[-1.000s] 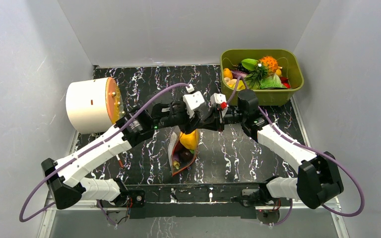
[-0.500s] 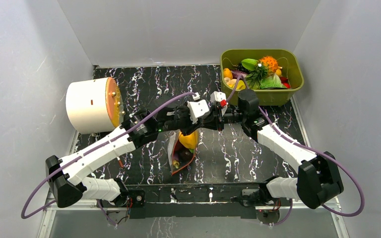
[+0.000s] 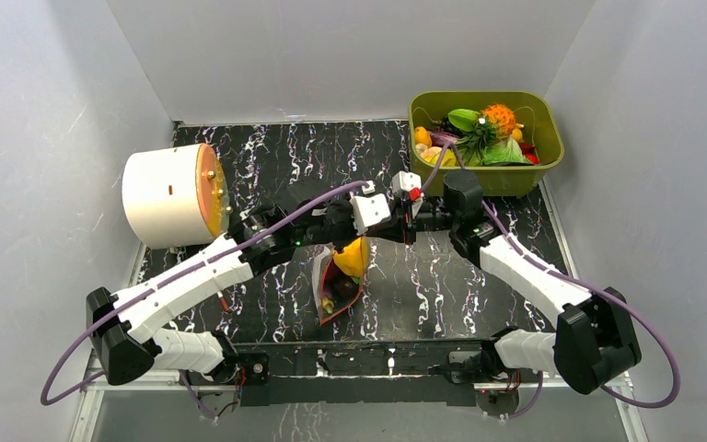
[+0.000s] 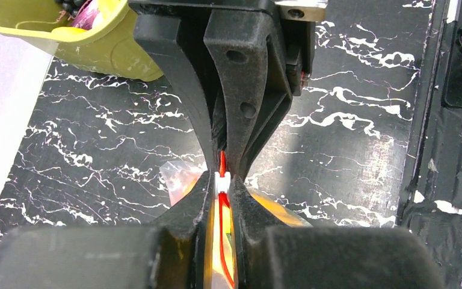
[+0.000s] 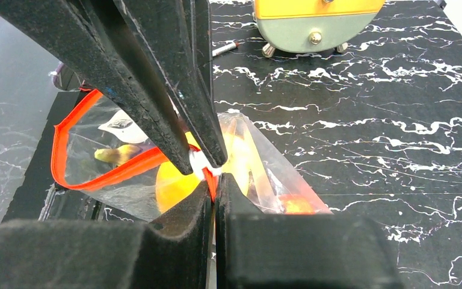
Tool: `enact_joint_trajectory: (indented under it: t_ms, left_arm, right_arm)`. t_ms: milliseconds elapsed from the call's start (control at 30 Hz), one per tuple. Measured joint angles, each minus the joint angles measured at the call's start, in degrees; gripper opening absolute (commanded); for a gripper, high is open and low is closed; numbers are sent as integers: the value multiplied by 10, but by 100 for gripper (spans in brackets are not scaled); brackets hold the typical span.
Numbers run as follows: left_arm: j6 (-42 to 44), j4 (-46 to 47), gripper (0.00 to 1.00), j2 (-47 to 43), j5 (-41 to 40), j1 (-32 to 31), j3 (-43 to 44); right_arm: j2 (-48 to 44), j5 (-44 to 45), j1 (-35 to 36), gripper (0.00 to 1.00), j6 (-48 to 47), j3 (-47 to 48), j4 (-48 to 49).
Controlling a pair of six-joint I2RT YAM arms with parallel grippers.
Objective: Place the food in the zip-top bag and seal the zipper
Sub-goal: Zip the zipper food storage bag at the center of the board.
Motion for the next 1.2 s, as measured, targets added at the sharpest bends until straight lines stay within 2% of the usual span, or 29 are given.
enact_joint_trajectory:
  t_ms: [667,767,933,1067,1200]
  left_arm:
    - [-29,-31,0,-34,-24,-1,-10]
    - [-35,-29,0,-44,-23,-1,-19]
    - [-39,-39,0,-46,-18,-1,-24]
    - [-39,-38,0,-46,-12,-1,-24]
    - [-40,-38,0,-45,-7,-1,-24]
  right_arm:
    - [-31,41,1,0,26,-20,41]
    - [-31,24,-2,25,22,-20,43]
    - [-30,0,-7,41,-26,-15,18]
    - [-28,-11,4,43,-66,0,-16]
    - [-16,-16,12,38,-90,19,-31]
